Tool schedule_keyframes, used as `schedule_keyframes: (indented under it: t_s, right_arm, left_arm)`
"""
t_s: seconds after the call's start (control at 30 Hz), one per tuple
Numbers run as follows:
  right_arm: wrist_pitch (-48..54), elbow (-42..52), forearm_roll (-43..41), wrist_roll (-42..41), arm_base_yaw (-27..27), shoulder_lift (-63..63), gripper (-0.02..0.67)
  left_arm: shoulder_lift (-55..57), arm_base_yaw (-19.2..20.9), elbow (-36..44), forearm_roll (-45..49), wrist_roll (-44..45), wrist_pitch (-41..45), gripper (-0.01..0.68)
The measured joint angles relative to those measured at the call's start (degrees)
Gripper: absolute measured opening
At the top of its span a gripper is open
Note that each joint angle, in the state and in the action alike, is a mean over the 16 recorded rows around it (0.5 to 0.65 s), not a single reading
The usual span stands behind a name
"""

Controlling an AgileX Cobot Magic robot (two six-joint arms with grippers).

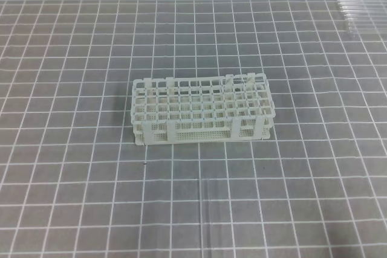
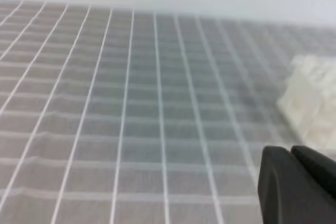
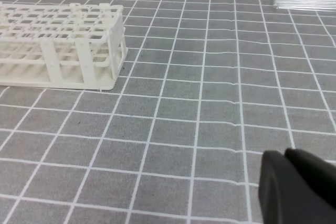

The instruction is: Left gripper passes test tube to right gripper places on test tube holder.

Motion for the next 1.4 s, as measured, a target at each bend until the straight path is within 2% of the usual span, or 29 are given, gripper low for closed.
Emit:
schedule_keyframes:
  t_s: [0.37, 0.8, 1.23, 1.4]
  right_arm:
    - [0.0, 0.0, 0.0, 0.0, 0.0, 0.0, -0.013]
    - [-1.6, 0.0, 1.4, 0.0, 0.0, 0.0, -0.013]
    - [-14.6, 0.0, 20.4, 0.0, 0.0, 0.0, -0.013]
    - [-16.4, -0.1, 27.5, 0.0, 0.0, 0.1, -0.013]
  left_arm:
    - [-0.4, 0.0, 0.1, -4.0, -0.5, -9.2, -0.002]
    - [0.2, 0.0, -0.1, -5.2, -3.2, -9.6, -0.002]
    - [-0.2, 0.0, -0.2, -7.0, -8.6, -10.9, -0.002]
    - [0.2, 0.0, -1.3, -7.7, -10.3, -9.4, -0.002]
